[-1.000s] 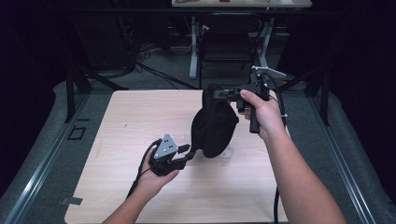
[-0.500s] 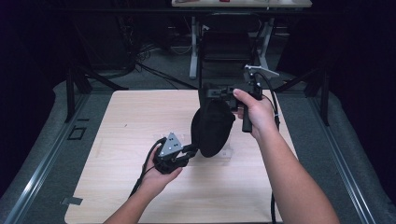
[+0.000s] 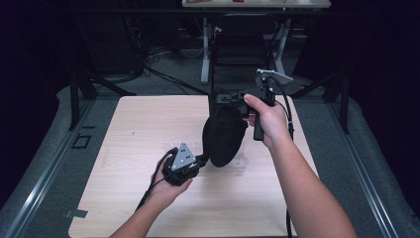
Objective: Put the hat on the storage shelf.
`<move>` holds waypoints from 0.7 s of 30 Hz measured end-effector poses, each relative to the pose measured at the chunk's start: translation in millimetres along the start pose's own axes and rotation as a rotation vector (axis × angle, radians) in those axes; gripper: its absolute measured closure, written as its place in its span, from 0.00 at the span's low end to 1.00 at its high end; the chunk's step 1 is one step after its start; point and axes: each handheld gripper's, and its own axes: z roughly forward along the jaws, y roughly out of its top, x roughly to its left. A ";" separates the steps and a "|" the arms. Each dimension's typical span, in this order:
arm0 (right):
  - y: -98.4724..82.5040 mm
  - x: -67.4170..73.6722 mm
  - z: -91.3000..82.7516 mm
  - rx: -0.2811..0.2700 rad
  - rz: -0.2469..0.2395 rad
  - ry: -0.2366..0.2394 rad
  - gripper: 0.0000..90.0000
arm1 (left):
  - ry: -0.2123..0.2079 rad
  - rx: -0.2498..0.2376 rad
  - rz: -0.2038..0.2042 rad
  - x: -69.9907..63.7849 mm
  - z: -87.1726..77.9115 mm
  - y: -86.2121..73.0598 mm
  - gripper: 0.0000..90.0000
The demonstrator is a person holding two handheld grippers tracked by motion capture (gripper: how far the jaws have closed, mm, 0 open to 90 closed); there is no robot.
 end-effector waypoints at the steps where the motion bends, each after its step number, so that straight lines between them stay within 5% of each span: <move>1: 0.0 0.1 0.6 -0.001 0.001 0.000 0.98 | 0.001 -0.002 0.005 0.3 -0.3 -0.6 0.91; 16: -4.0 8.7 17.9 0.023 -0.024 -0.005 0.96 | 0.028 -0.046 0.013 -0.2 -4.0 -12.8 0.93; 21: -5.1 11.3 19.9 0.015 -0.027 0.035 0.94 | 0.017 -0.043 0.008 0.5 -4.6 -14.4 0.93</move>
